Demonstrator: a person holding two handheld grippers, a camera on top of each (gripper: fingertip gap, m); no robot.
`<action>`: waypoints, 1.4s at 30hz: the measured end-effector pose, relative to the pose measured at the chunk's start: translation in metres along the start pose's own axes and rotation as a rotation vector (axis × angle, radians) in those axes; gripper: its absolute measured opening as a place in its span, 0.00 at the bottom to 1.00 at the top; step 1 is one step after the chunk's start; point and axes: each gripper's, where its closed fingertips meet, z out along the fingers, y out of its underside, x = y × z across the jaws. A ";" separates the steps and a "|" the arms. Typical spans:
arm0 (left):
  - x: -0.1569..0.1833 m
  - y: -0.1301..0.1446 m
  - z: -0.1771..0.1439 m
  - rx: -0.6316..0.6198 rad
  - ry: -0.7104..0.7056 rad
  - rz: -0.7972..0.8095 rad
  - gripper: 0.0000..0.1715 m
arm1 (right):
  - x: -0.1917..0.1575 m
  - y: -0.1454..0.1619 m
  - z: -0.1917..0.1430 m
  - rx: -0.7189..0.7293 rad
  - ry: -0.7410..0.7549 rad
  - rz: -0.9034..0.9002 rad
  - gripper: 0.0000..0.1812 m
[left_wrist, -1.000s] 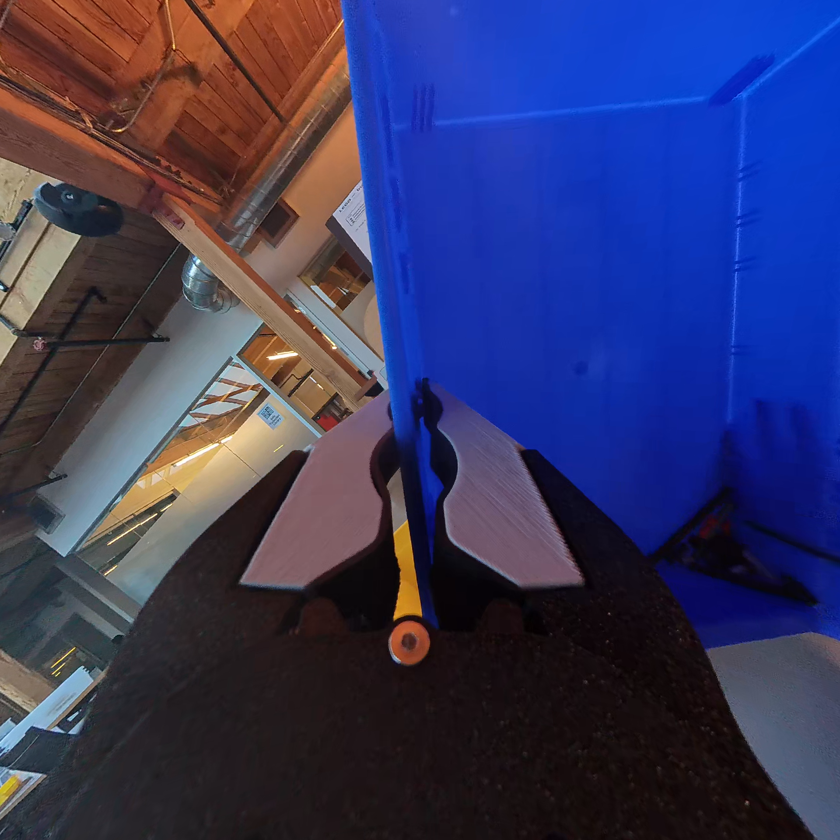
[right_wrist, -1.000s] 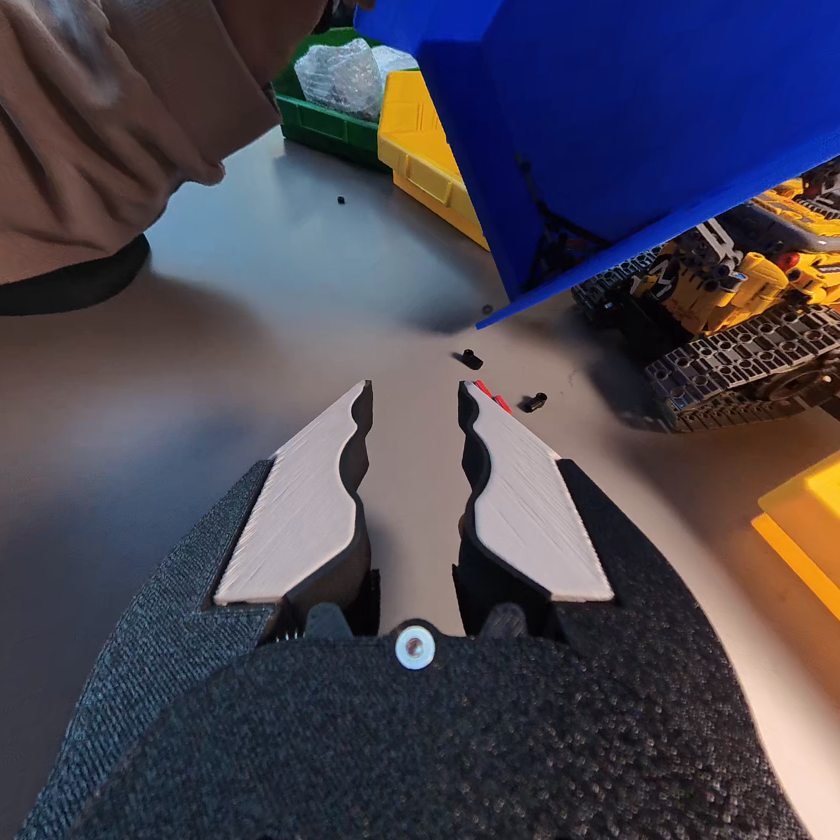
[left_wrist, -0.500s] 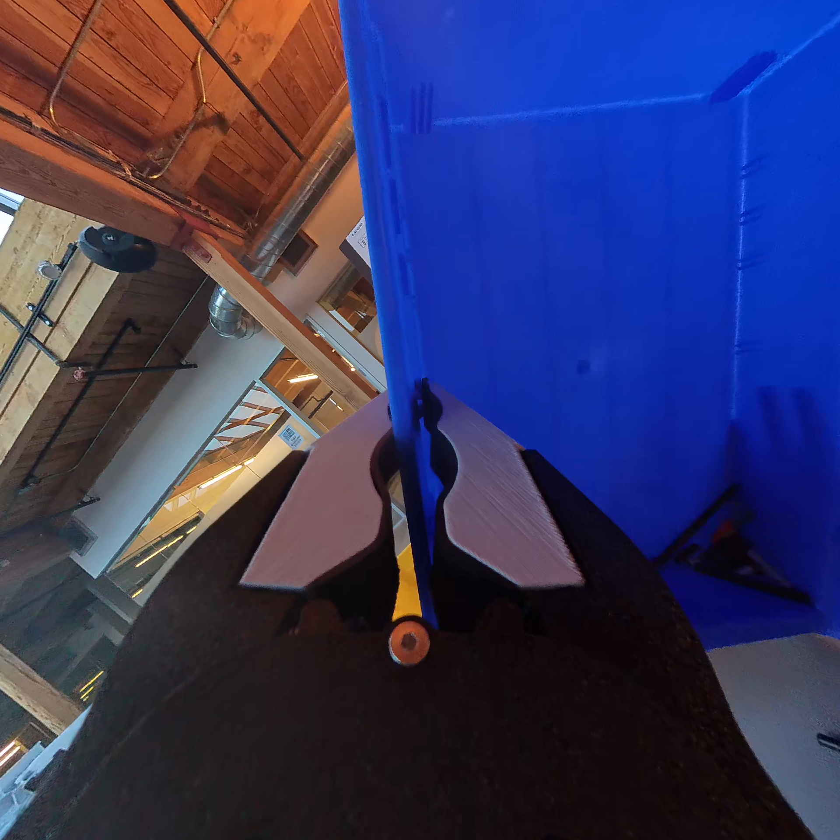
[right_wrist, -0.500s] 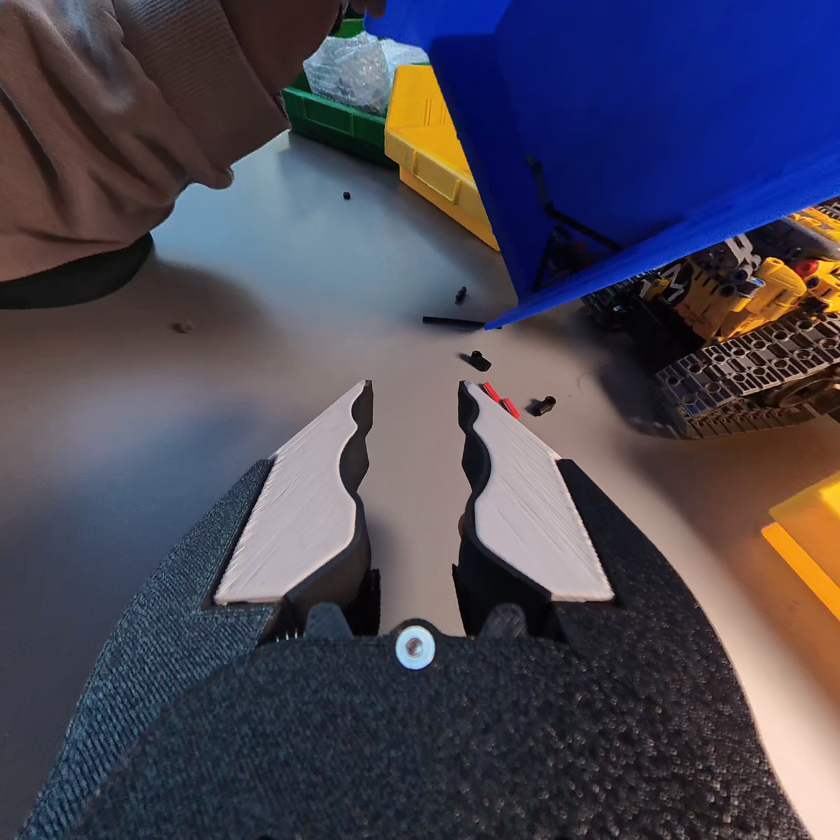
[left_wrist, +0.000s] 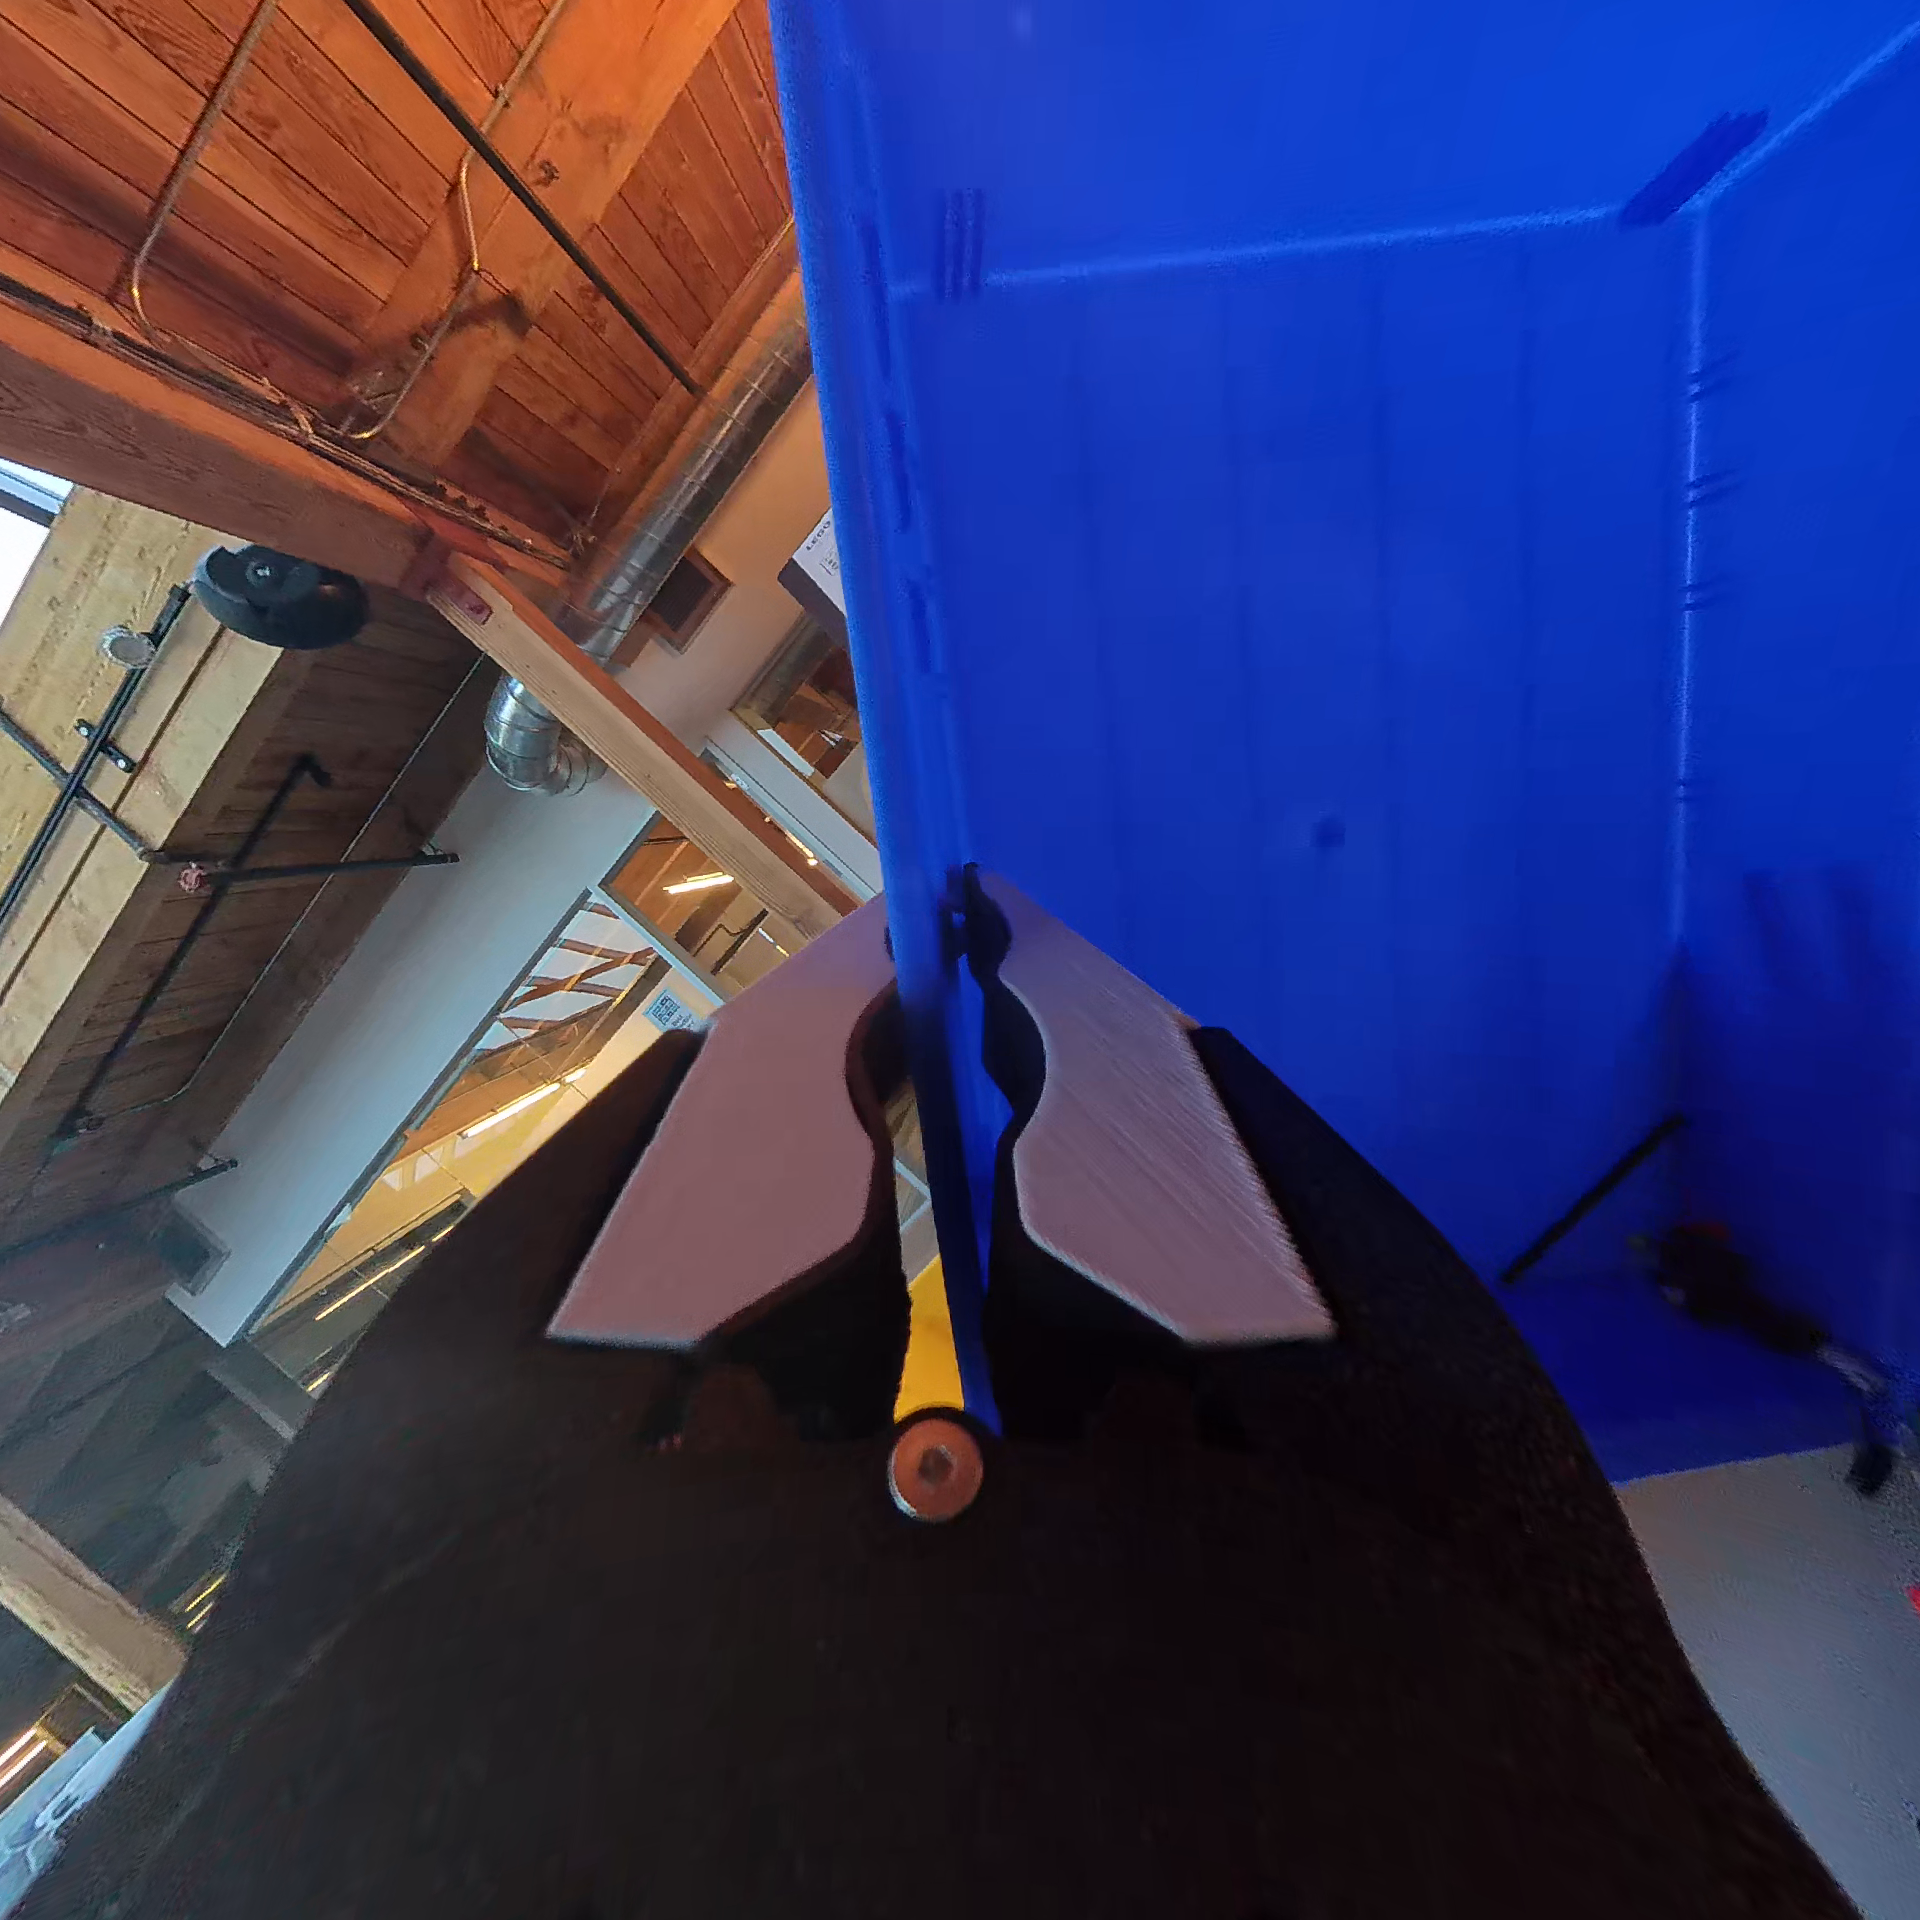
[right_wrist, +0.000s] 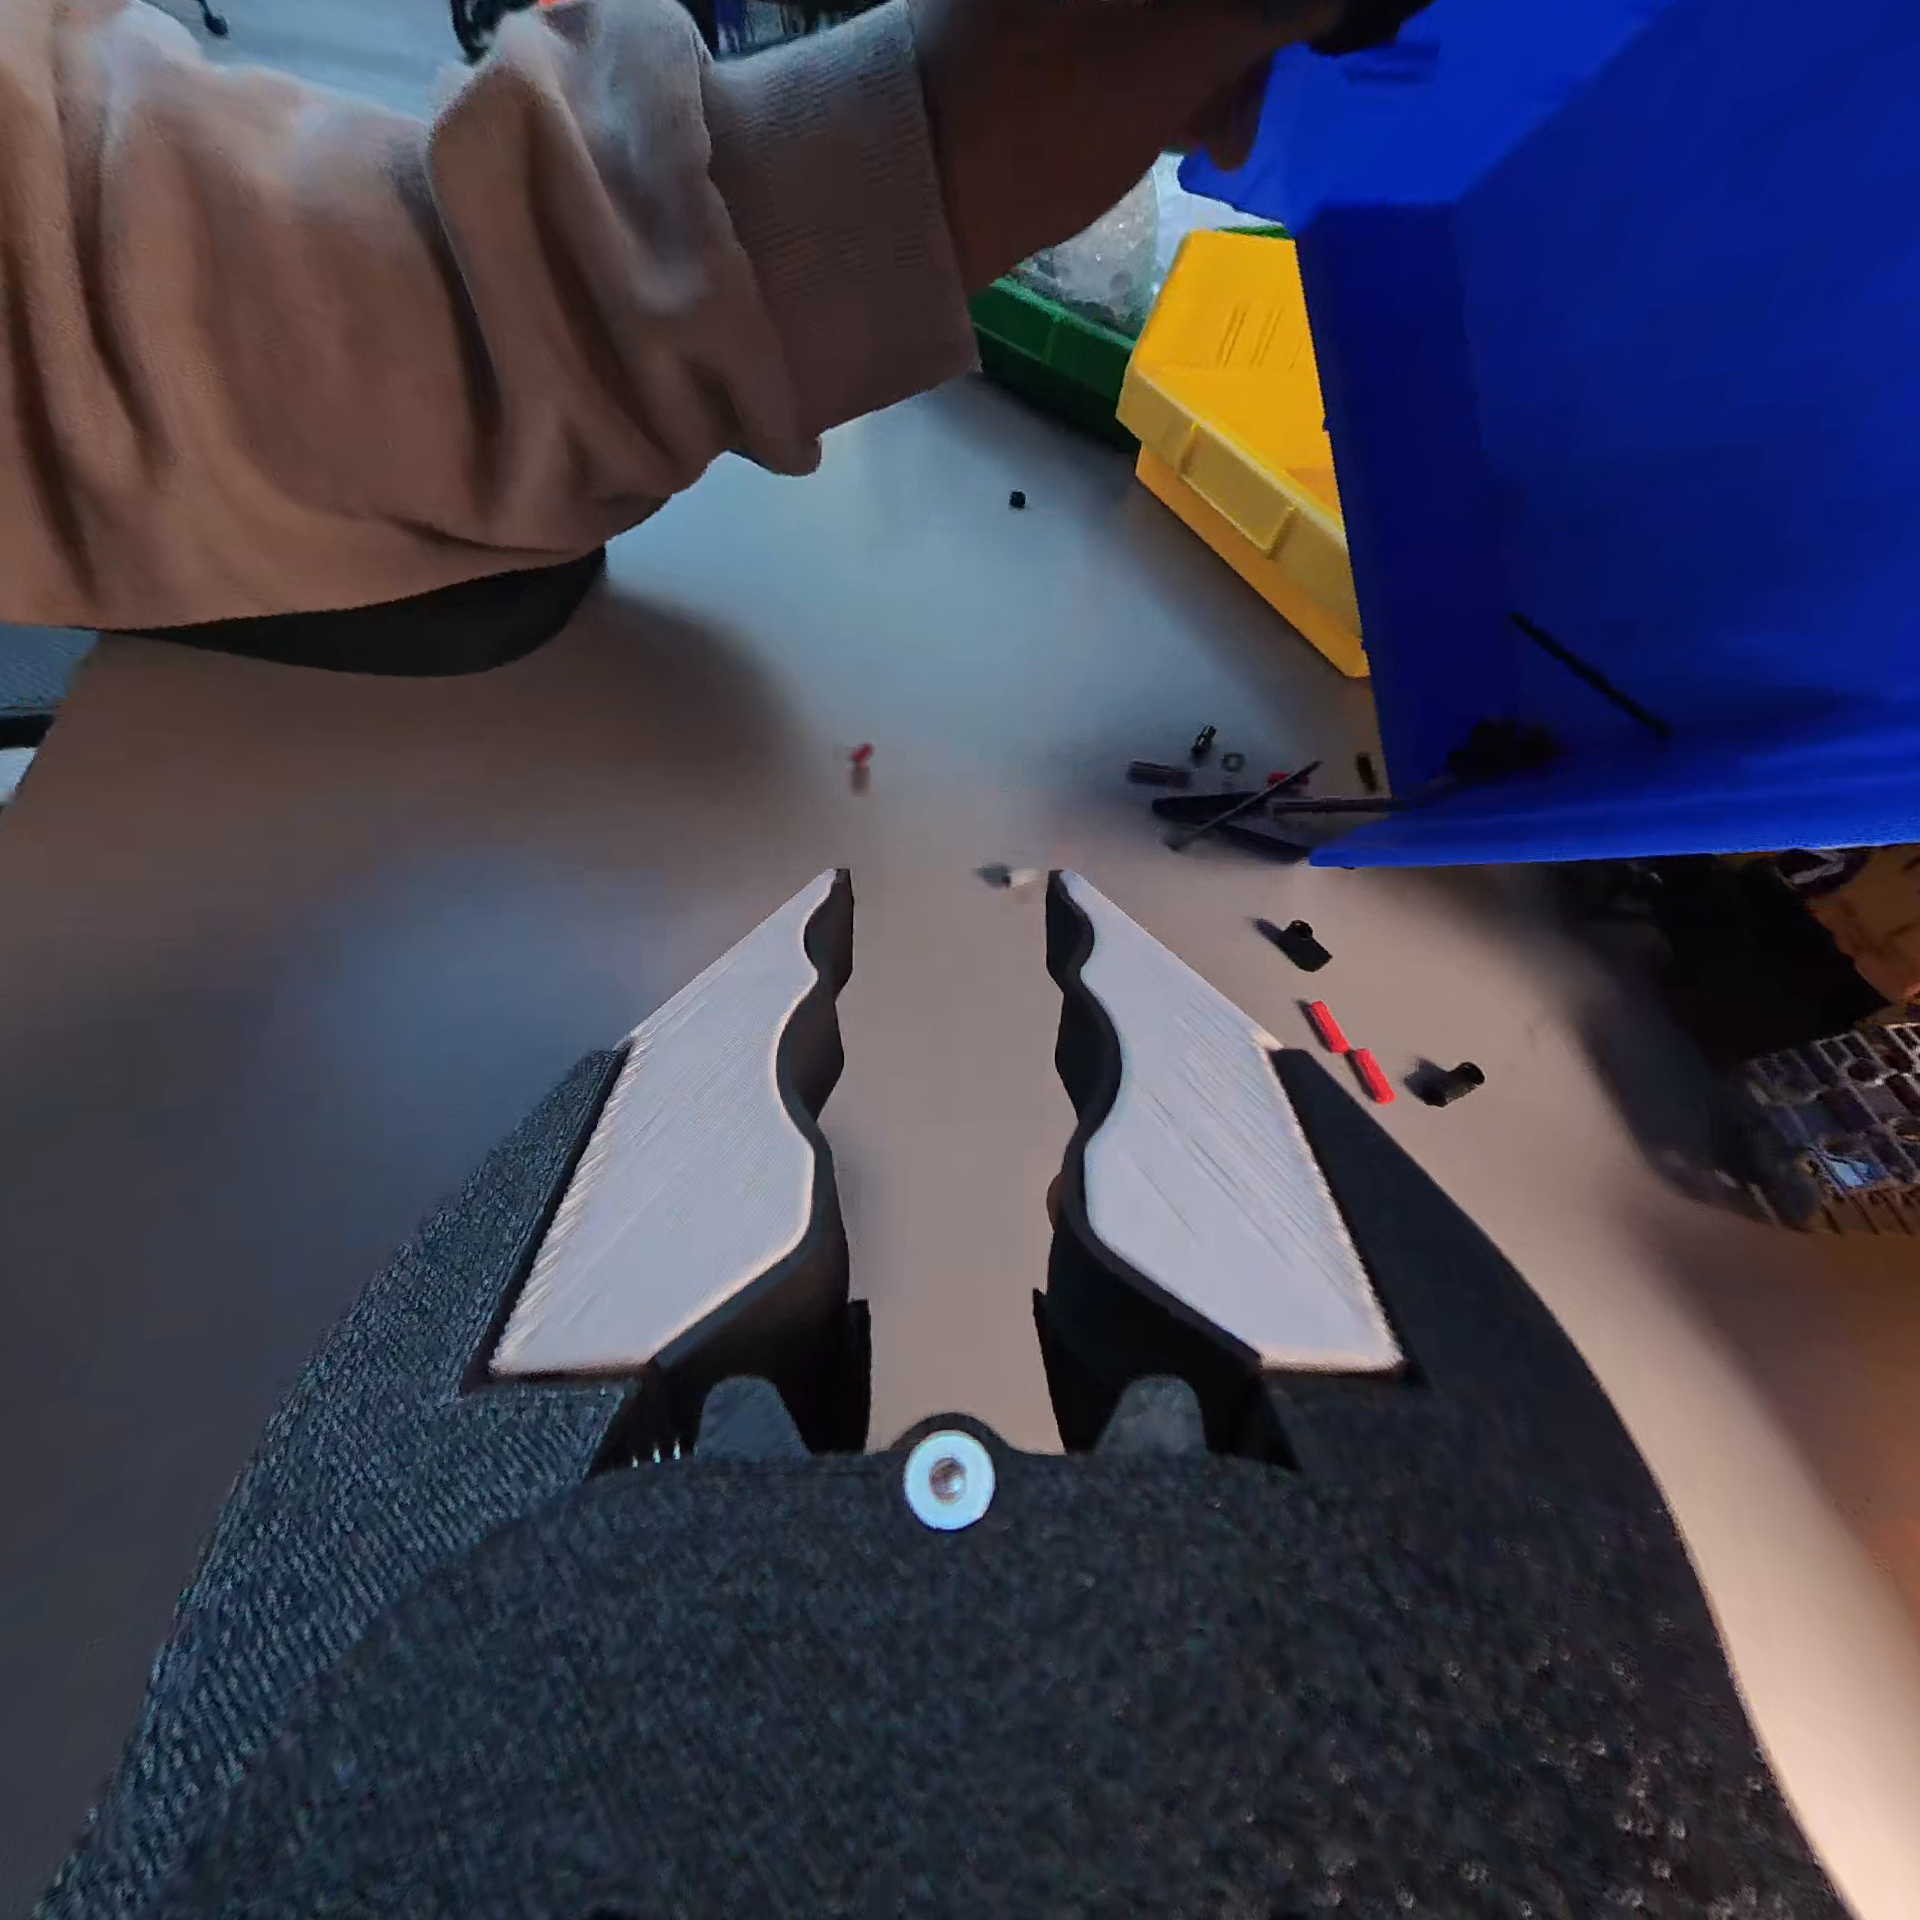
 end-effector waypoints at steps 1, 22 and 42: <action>0.000 0.000 0.000 -0.001 0.002 -0.003 0.01 | 0.001 0.003 0.000 -0.007 0.003 0.005 0.21; -0.001 0.003 0.000 -0.007 0.018 -0.019 0.01 | -0.047 -0.009 0.005 0.015 -0.214 0.036 0.20; -0.002 -0.002 -0.001 0.003 0.024 -0.016 0.01 | -0.077 -0.006 0.028 -0.102 -0.315 -0.053 0.19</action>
